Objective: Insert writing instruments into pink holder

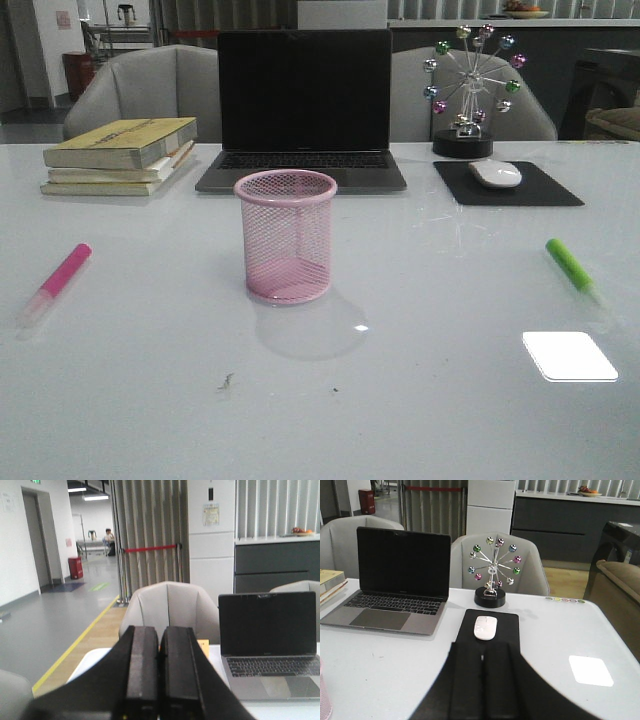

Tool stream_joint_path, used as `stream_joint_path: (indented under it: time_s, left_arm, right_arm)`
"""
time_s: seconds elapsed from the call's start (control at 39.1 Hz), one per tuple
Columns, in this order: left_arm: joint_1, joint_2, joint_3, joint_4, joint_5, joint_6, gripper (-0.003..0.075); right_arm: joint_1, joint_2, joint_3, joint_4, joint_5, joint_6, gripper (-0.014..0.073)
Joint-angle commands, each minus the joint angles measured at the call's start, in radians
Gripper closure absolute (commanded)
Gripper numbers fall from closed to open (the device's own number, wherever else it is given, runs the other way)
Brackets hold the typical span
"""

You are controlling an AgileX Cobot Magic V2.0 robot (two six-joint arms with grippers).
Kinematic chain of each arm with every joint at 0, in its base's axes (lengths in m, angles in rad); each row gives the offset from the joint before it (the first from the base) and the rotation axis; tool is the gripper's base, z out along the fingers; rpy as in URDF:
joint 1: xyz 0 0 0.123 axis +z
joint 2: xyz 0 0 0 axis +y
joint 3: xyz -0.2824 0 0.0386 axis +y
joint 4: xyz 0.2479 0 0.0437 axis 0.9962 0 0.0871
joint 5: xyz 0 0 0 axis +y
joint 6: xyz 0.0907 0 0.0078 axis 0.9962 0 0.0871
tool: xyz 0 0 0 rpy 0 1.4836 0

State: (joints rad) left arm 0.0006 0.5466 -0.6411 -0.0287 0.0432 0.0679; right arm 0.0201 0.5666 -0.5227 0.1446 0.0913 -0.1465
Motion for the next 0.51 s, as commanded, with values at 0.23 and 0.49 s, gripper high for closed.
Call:
stream_joint_path:
  time_s: [0.23,0.49]
  left_arm:
    - [-0.062,0.221,-0.075,-0.008,-0.058,-0.003,0.0628]
    - [-0.184,0.373,-0.075,-0.008,-0.058,-0.003,0.0601]
  right_arm:
    - [-0.005,0.279,-0.14,-0.003,-0.091,-0.002,0.0536]
    - [-0.004,0.416,-0.14,-0.003,-0.074,-0.002,0.0531]
